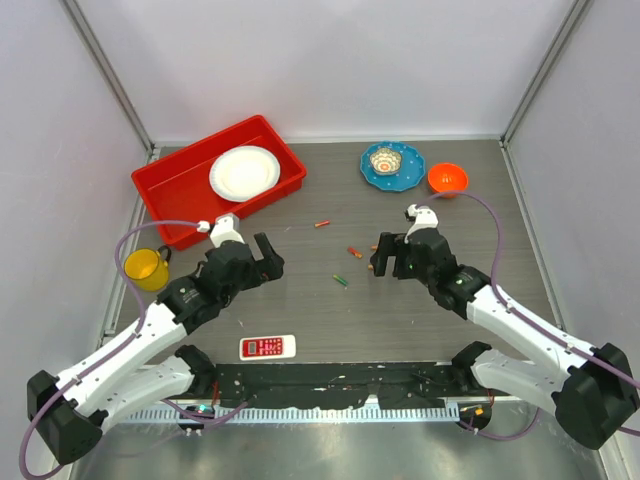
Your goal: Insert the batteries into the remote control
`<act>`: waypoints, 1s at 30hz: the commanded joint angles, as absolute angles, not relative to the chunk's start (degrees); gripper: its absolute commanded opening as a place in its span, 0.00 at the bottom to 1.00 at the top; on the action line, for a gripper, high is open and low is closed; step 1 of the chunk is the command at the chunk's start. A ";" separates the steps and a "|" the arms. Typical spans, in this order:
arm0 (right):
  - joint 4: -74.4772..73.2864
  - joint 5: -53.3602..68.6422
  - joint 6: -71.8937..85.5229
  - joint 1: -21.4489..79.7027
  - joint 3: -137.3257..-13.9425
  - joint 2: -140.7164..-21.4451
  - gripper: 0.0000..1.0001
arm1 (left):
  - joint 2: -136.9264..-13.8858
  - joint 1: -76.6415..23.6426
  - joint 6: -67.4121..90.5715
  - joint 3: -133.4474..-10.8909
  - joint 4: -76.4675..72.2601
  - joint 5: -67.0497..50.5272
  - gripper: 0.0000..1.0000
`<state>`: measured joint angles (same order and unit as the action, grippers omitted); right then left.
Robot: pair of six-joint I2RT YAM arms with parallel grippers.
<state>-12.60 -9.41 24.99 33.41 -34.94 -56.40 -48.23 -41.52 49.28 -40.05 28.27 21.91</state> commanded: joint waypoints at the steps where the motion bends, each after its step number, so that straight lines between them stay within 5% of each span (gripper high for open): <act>1: -12.39 -9.76 22.59 34.89 -37.27 -56.16 0.95 | -46.15 -41.48 49.48 -40.00 28.04 21.54 1.00; 7: -10.46 -4.31 19.61 40.50 -37.79 -58.78 0.94 | -44.12 -41.48 48.86 -37.70 27.68 20.47 1.00; 11: -12.30 -9.90 15.30 56.28 -42.35 -65.11 0.94 | -45.17 -41.40 50.88 -38.41 31.63 23.11 1.00; 17: -8.80 -8.18 10.64 65.38 -44.91 -71.97 0.95 | -44.91 -39.12 53.17 -38.85 34.79 23.47 1.00; 30: -2.90 -5.80 0.35 76.90 -52.11 -86.39 0.95 | -43.42 -16.09 52.21 -36.30 37.35 5.19 1.00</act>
